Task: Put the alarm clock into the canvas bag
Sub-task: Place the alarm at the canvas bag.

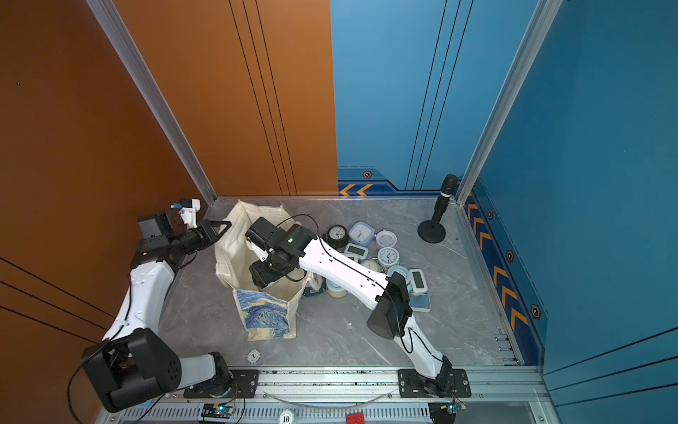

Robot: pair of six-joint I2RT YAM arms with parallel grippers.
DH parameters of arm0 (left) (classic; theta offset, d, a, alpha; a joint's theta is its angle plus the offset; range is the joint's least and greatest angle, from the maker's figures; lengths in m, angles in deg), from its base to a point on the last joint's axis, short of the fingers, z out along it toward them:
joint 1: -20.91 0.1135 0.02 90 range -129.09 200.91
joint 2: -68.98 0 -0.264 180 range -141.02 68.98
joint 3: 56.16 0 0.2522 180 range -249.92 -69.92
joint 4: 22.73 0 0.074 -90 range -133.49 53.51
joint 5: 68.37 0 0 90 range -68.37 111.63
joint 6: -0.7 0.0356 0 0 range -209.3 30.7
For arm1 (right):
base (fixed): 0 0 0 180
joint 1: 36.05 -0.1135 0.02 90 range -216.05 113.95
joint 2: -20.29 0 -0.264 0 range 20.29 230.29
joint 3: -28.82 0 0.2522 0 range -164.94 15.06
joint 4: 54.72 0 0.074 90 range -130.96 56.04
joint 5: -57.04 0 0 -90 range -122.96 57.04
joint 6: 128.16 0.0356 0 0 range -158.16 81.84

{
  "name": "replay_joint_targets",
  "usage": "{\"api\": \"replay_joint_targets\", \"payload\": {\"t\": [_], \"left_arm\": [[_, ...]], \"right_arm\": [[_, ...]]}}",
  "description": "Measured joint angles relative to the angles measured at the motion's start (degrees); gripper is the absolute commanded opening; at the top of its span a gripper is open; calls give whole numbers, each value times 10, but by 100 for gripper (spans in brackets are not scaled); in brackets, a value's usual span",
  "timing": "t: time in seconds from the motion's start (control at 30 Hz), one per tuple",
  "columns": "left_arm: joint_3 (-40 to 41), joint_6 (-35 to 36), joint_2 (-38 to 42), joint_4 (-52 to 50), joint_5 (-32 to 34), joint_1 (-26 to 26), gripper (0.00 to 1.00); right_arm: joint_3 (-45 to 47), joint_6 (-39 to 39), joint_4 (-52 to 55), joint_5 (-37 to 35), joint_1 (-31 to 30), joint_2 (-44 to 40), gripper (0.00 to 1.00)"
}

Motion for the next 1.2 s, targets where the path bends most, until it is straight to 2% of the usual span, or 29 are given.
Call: {"api": "replay_joint_targets", "payload": {"t": [0.5, 0.83, 1.13, 1.2], "left_arm": [[0, 0, 3, 0, 0, 0, 0], [0, 0, 5, -3, 0, 0, 0], [0, 0, 5, -2, 0, 1, 0], [0, 0, 5, -2, 0, 1, 0]], "right_arm": [[0, 12, 1, 92, -21, 91, 55], [0, 12, 10, 97, -26, 123, 59], [-7, 20, 15, 90, -26, 143, 83], [-7, 22, 18, 89, -25, 145, 85]]}}
